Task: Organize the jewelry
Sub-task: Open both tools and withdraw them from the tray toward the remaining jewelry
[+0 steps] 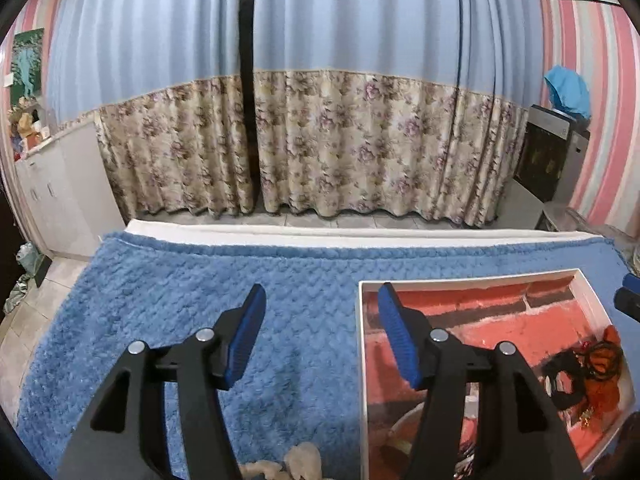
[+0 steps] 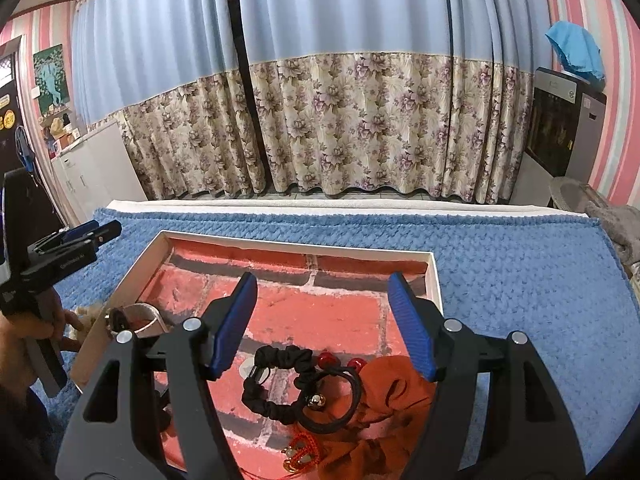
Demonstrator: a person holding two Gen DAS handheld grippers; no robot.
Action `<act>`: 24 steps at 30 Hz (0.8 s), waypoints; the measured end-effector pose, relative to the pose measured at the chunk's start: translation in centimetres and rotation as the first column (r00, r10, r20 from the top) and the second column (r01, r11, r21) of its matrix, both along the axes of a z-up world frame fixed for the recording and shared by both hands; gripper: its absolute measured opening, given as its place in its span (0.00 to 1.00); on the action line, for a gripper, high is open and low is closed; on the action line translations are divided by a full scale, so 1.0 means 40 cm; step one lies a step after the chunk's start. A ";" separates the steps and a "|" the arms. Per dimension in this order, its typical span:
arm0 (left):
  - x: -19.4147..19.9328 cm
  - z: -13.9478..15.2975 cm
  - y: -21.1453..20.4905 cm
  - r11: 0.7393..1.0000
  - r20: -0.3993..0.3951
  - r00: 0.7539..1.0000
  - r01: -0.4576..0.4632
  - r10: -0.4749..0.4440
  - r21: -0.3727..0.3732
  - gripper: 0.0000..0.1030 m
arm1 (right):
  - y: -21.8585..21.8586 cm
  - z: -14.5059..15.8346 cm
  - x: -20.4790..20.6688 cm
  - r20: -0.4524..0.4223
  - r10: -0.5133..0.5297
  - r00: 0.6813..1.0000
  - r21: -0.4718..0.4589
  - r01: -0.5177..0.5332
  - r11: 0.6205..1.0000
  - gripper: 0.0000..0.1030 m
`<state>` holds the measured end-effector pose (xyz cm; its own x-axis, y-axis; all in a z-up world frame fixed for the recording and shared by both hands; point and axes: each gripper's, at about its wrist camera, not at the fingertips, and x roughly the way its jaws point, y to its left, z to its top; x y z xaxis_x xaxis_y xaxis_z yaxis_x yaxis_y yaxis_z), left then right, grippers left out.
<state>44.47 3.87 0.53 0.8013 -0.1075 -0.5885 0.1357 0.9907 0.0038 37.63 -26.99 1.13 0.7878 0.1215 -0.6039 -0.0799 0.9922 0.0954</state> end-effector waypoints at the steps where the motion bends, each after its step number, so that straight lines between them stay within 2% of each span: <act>1: 0.000 0.000 -0.002 1.000 0.005 1.000 0.000 0.000 0.015 0.56 | 0.001 -0.001 0.001 -0.001 0.001 1.000 0.002 -0.001 1.000 0.65; 4: 0.005 -0.008 -0.015 0.999 -0.016 1.000 0.021 -0.020 0.035 0.56 | 0.003 -0.007 0.009 -0.004 0.002 1.000 0.008 -0.002 1.000 0.65; 13: 0.014 -0.030 -0.011 0.999 -0.057 0.998 -0.018 0.020 0.038 0.56 | 0.007 -0.007 0.016 -0.001 0.002 1.000 0.012 -0.002 1.000 0.65; 24: -0.064 0.070 -0.070 1.000 -0.015 1.000 0.018 -0.018 0.017 0.56 | 0.008 0.052 -0.027 0.046 0.009 0.999 0.030 -0.011 0.999 0.65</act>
<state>41.91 1.06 3.32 0.7906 -0.1118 -0.6020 0.1538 0.9879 0.0186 36.57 -26.67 3.22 0.8132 0.1474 -0.5630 -0.0949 0.9880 0.1215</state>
